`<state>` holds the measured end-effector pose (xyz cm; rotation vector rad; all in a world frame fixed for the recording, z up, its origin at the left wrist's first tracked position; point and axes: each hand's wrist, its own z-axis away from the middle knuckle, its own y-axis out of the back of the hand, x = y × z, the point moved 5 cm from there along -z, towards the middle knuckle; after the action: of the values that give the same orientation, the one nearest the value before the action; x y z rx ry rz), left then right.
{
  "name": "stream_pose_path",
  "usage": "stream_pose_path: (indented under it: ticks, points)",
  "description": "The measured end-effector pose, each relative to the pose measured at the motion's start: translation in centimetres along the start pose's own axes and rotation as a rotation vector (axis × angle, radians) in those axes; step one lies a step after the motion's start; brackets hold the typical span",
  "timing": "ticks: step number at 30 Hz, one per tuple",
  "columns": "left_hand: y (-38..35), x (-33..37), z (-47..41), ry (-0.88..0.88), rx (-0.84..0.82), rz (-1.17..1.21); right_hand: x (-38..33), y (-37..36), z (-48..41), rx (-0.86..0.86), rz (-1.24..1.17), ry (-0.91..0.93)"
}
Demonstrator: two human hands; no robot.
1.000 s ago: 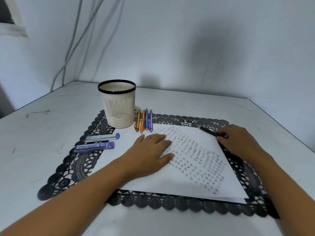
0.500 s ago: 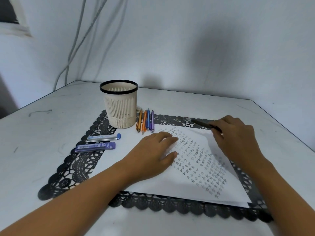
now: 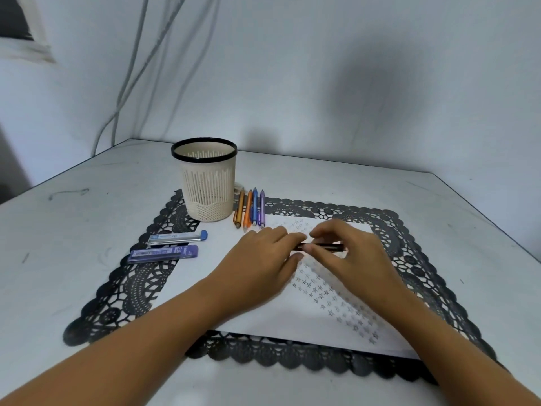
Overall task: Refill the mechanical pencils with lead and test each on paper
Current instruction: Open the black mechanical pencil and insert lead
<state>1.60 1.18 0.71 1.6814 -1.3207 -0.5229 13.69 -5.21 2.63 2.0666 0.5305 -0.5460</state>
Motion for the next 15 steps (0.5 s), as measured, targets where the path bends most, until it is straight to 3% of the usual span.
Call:
stream_pose_path:
  ticks: [7,15]
  points:
    - [0.5,-1.2,-0.2,0.104,0.033,0.103,1.5,1.2,-0.1,0.026,-0.259,-0.233]
    - [0.6,-2.2,-0.3,0.163,0.033,0.142,2.3,1.5,-0.2,0.044,-0.527,-0.347]
